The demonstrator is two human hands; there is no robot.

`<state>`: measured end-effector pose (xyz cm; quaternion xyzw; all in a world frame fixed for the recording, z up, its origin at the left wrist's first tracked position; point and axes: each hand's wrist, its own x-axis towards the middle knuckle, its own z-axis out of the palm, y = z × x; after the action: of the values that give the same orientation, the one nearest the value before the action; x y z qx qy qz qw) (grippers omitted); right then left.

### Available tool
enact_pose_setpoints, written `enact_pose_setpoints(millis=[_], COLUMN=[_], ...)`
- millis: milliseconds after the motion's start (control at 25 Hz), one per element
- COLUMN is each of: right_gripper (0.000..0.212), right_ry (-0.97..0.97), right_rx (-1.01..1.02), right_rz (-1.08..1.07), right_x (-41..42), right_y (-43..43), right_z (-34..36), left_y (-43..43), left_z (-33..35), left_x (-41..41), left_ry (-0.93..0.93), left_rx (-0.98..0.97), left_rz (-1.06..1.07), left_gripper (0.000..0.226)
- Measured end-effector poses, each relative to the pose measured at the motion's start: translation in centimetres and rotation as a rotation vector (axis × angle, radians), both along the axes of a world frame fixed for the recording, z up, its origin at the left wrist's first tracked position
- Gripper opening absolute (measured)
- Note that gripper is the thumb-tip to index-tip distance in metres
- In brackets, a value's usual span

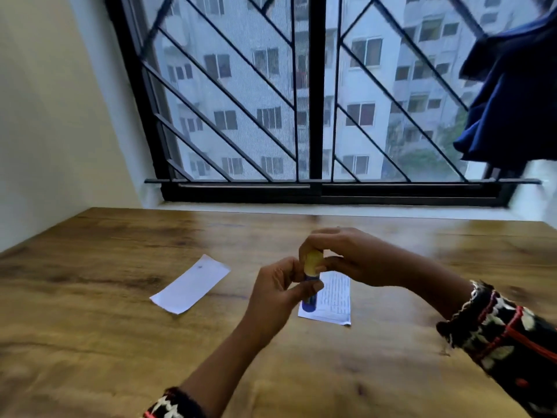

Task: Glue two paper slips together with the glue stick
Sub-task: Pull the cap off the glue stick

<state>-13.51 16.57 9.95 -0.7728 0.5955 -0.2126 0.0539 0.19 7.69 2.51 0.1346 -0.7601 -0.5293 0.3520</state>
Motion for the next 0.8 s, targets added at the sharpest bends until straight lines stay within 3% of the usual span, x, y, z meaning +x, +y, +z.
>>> enact_pose_setpoints(millis=[120, 280, 480, 600, 800], right_gripper=[0.030, 0.033, 0.014, 0.021, 0.025], right_ry=[0.020, 0.126, 0.059, 0.080, 0.135], right_rx=[0.058, -0.055, 0.071, 0.162, 0.062], right_rz=[-0.057, -0.401, -0.353, -0.330, -0.483], right_x=[1.3, 3.1, 3.9, 3.7, 3.6], right_y=[1.8, 2.9, 4.0, 4.6, 4.3], right_z=[0.5, 0.8, 1.2, 1.1, 0.1], left_y=[1.9, 3.4, 3.9, 4.0, 4.4], left_z=[0.0, -0.2, -0.3, -0.6, -1.1], left_x=[0.7, 1.0, 1.0, 0.6, -0.1], left_ry=[0.031, 0.023, 0.000, -0.007, -0.002], left_rx=[-0.014, -0.052, -0.083, -0.096, -0.104], left_rz=[0.073, 0.189, 0.185, 0.166, 0.160], left_gripper=[0.011, 0.016, 0.020, 0.017, 0.019])
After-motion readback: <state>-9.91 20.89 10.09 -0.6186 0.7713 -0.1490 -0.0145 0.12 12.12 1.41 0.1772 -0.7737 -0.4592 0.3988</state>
